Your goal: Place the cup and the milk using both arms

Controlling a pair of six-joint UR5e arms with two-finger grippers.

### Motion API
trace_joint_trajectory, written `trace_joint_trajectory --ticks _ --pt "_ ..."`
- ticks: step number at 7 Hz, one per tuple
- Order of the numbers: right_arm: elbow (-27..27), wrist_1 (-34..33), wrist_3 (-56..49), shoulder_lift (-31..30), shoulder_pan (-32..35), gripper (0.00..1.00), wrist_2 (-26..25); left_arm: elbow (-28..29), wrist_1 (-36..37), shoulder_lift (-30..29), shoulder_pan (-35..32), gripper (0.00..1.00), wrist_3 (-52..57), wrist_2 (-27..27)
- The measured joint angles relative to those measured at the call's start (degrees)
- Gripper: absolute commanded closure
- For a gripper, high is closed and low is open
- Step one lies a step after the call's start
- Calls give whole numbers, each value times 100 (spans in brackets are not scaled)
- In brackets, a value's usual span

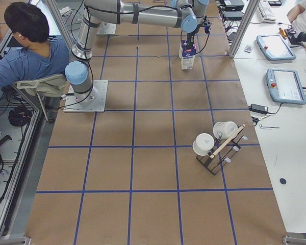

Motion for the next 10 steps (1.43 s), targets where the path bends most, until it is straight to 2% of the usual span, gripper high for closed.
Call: trace_joint_trajectory --ticks 2,3,4,5,8,10 --pt "-37 -35 40 58 74 66 6 39 24 11 14 0 174 388" --pt "-39 -48 43 71 104 59 7 38 18 19 23 0 183 472" --pt "-41 -64 38 75 123 19 7 27 14 27 24 0 179 503" --pt "-41 -94 12 77 130 0 6 25 11 35 28 0 177 513" --pt "-24 -135 -47 13 118 0 -37 -4 3 64 34 0 167 512" --pt "29 100 -129 -371 47 0 -83 -7 3 72 34 0 166 517"
